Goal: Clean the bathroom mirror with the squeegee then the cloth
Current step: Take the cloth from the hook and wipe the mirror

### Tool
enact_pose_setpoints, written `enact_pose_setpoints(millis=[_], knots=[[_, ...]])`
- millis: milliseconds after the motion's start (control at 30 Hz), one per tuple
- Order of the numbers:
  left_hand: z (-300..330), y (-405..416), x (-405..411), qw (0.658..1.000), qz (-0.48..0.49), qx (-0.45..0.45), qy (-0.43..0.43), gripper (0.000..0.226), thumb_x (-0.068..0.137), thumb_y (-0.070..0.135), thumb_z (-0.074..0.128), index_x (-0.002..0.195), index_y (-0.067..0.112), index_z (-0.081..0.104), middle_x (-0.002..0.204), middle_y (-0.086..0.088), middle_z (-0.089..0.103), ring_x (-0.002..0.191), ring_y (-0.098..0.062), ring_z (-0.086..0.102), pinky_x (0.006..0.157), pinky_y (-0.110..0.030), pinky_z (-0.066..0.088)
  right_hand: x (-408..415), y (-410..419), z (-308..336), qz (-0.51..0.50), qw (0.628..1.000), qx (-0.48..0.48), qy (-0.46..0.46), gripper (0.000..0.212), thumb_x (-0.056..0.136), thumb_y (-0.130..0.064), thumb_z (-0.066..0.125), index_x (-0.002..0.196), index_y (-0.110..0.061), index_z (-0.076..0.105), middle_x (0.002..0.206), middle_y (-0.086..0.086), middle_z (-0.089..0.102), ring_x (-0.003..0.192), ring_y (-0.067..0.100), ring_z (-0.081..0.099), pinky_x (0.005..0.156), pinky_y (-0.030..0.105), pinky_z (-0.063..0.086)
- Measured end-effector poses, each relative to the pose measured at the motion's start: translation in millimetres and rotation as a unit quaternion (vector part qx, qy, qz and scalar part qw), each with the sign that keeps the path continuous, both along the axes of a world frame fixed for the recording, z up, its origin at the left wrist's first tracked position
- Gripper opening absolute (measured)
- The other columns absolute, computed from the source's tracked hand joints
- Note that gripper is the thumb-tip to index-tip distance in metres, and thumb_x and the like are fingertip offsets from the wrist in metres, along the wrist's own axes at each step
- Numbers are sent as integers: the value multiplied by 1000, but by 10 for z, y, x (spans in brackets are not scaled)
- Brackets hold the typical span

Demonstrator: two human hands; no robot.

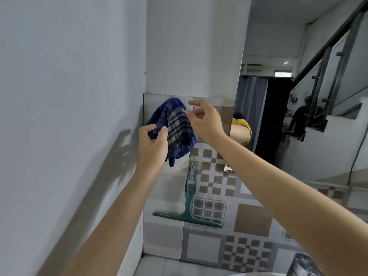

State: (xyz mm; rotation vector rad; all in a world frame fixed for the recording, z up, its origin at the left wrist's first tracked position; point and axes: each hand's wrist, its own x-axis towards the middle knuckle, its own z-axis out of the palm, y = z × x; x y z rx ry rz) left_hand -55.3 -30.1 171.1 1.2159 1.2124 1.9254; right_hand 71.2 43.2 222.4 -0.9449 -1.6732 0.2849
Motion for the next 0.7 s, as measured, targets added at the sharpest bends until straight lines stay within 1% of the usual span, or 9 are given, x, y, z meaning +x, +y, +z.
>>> enact_pose_setpoints(millis=[67, 133, 233, 300, 400, 467, 533, 600, 700], knots=[[49, 36, -25, 992, -99, -74, -13, 35, 93, 45, 45, 122, 27, 43, 100, 1, 62, 86, -12, 62, 56, -22, 38, -59, 46, 70, 9, 999, -15, -34, 34, 94, -32, 59, 127, -24, 55, 103, -1, 65, 88, 12, 61, 76, 26, 55], [49, 86, -31, 983, -152, -99, 4, 37, 93, 50, 39, 125, 32, 40, 114, 2, 60, 98, -15, 62, 58, -23, 35, -115, 53, 124, 31, 998, -31, -53, 35, 95, -33, 57, 129, -27, 52, 100, -3, 63, 86, 11, 61, 74, 24, 54], [41, 182, -29, 983, -171, -48, -39, 40, 91, 52, 44, 127, 33, 41, 122, 3, 58, 104, -15, 61, 81, -32, 50, -188, 100, 199, 51, 994, -39, -87, 37, 93, -35, 60, 128, -29, 52, 100, 2, 67, 88, 20, 65, 78, 31, 56], [50, 205, -28, 978, -191, -4, -86, 45, 90, 50, 47, 130, 29, 44, 126, -1, 59, 110, -18, 61, 94, -39, 49, -225, 127, 245, 61, 993, -44, -89, 34, 89, -33, 66, 122, -31, 56, 94, 6, 68, 86, 24, 66, 79, 36, 58], [105, 145, -37, 950, -258, 3, -176, 40, 91, 48, 47, 119, 22, 58, 117, -10, 66, 105, -24, 65, 89, -42, 53, -228, 133, 332, 83, 994, -53, -57, 26, 84, -18, 71, 107, -28, 64, 84, -2, 66, 85, 22, 66, 83, 38, 59], [146, 103, -47, 940, -269, -12, -211, 36, 91, 49, 46, 110, 22, 62, 112, -11, 66, 103, -27, 63, 92, -47, 50, -210, 111, 393, 112, 991, -66, -25, 28, 82, -5, 72, 101, -24, 66, 89, 0, 67, 88, 24, 67, 84, 38, 59], [185, 53, -65, 936, -275, 4, -222, 35, 92, 48, 45, 112, 25, 62, 114, -10, 65, 105, -26, 62, 95, -48, 47, -178, 50, 460, 163, 984, -73, 20, 31, 80, 4, 71, 101, -19, 66, 97, 8, 67, 88, 24, 66, 80, 34, 60], [227, 5, -93, 930, -285, 37, -229, 37, 92, 47, 44, 118, 28, 61, 117, -8, 65, 108, -26, 62, 94, -48, 48, -124, -58, 542, 211, 973, -76, 55, 35, 80, 8, 70, 103, -17, 65, 98, 8, 67, 81, 18, 66, 72, 26, 59], [300, -100, -132, 921, -303, 89, -230, 32, 91, 43, 46, 106, 26, 68, 104, -5, 71, 101, -25, 66, 85, -45, 53, -4, -255, 644, 269, 955, -104, 72, 33, 79, 5, 71, 100, -20, 65, 95, 4, 67, 78, 15, 67, 66, 24, 56]])
